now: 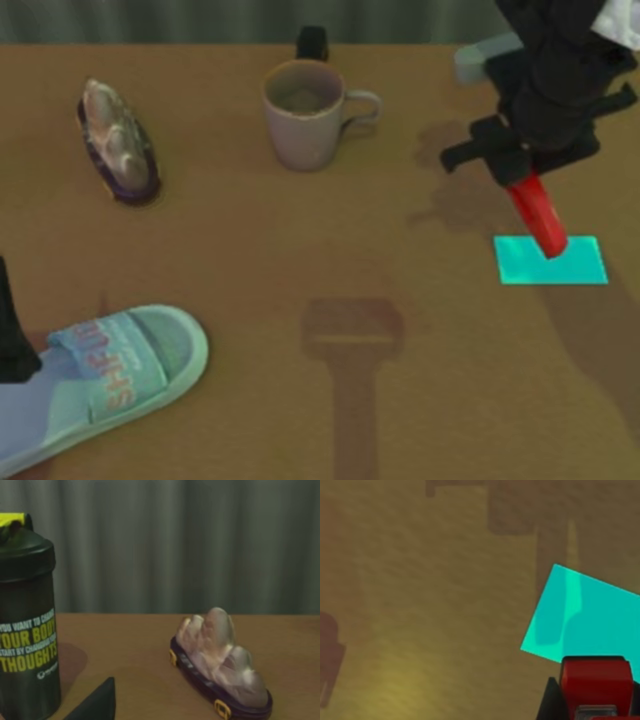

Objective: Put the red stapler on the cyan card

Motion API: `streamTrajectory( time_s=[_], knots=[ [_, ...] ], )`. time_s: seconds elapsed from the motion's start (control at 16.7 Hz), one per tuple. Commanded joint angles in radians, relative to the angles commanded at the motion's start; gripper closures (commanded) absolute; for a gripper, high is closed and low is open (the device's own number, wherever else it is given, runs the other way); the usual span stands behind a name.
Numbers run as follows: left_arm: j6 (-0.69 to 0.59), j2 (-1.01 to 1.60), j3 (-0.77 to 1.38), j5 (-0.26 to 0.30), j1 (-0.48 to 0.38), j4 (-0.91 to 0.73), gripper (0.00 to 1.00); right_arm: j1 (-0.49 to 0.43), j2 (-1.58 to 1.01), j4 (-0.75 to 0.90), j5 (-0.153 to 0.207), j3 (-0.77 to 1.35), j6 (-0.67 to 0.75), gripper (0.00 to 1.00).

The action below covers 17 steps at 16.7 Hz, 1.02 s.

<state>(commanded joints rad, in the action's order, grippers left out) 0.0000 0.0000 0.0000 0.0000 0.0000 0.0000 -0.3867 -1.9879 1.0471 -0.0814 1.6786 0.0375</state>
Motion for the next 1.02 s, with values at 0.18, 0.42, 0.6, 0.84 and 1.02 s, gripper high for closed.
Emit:
streamTrajectory(
  time_s=[0.18,0.42,0.6,0.84,1.02],
  knots=[
    [0.000,0.000,0.000,0.000,0.000,0.000,0.00,0.059,-0.033,0.011,-0.011,0.033,0.380,1.00],
    [0.000,0.000,0.000,0.000,0.000,0.000,0.00,0.138,-0.077,0.057,-0.008,0.063,0.846,1.00],
    [0.000,0.000,0.000,0.000,0.000,0.000,0.00,0.194,-0.097,0.100,0.008,0.075,1.127,1.00],
    [0.000,0.000,0.000,0.000,0.000,0.000,0.00,0.258,-0.104,0.155,0.043,0.084,1.418,1.00],
    [0.000,0.000,0.000,0.000,0.000,0.000,0.00,0.292,-0.097,0.184,0.069,0.086,1.567,1.00]
  ],
)
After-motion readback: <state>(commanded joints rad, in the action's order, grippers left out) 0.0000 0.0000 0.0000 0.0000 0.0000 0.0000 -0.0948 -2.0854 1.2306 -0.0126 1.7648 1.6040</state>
